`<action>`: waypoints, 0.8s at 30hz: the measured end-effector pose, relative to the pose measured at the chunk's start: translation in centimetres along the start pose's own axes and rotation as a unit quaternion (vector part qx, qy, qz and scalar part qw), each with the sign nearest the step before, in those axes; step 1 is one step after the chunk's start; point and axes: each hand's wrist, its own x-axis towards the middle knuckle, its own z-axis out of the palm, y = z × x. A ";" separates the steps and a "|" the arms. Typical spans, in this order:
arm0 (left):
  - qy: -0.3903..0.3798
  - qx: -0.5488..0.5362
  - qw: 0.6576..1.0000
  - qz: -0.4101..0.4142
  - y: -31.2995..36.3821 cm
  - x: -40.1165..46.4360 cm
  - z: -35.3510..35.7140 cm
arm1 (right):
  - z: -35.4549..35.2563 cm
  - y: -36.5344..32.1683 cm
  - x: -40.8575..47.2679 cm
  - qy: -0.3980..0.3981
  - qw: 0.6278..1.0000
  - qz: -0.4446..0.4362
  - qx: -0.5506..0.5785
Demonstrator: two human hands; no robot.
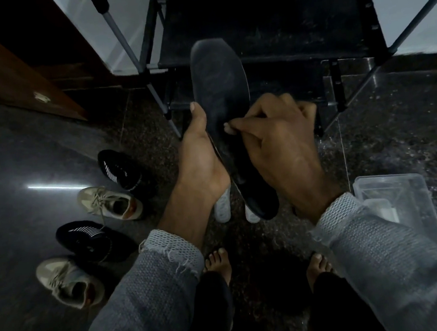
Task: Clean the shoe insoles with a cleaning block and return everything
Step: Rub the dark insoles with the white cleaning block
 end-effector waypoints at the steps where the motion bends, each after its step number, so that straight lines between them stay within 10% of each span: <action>1: -0.003 -0.002 1.000 -0.001 -0.1 0.0 0.0 | 0.0 0.4 0.1 0.002 1.000 0.017 0.002; 12: 0.008 0.013 1.000 0.007 0.3 0.0 -0.3 | -0.2 -0.3 -0.3 -0.053 0.996 -0.053 0.055; 24: 0.006 0.035 0.999 0.035 0.5 0.2 -0.3 | -2.1 0.9 0.6 -0.053 0.880 0.249 0.401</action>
